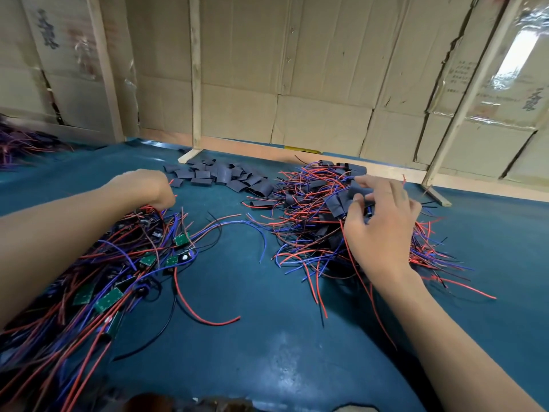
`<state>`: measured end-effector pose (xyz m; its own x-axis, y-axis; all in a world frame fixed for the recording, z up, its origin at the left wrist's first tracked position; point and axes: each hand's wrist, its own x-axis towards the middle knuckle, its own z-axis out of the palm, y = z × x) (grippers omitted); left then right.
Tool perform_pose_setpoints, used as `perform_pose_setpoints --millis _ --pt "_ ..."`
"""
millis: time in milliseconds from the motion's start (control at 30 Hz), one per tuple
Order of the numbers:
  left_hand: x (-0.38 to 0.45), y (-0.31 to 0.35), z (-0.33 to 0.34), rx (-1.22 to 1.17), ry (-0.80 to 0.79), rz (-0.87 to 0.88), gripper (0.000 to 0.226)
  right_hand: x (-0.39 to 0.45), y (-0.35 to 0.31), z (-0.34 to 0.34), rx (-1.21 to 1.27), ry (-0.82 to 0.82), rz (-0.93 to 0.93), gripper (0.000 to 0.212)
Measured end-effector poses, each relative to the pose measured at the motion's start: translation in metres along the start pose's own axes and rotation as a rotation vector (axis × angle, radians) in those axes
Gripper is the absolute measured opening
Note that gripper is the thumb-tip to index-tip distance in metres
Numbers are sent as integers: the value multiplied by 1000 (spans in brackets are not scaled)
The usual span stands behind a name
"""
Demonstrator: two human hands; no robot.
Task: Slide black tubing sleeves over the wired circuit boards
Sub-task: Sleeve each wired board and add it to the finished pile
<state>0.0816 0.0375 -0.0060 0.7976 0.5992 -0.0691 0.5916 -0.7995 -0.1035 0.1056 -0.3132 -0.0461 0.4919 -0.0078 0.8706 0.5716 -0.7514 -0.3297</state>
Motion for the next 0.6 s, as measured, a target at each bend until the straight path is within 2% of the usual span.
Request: perform_pose_setpoints --millis 67,133,200,267,300,400,533,600 --pt "1 -6 0 -84 -17 3 14 0 0 0 2 -8 2 32" --pt "10 -14 -2 -298 -92 8 19 -1 0 1 1 -16 0 32" --pt "14 -18 -8 -512 -175 -25 13 -1 0 1 1 -21 -3 31" --pt "17 -20 -12 -622 -217 -69 16 -1 0 2 1 -24 -2 31" --pt "17 -22 -12 -617 -218 -87 23 -1 0 2 0 -25 -2 31" --pt "11 -25 -5 -360 -184 -137 36 -1 1 2 11 -25 2 32" --pt "-3 -12 0 -177 19 -19 26 -2 0 2 15 -35 -4 32" --pt "-5 -5 3 -208 30 37 29 -3 -1 3 15 -39 -19 32"
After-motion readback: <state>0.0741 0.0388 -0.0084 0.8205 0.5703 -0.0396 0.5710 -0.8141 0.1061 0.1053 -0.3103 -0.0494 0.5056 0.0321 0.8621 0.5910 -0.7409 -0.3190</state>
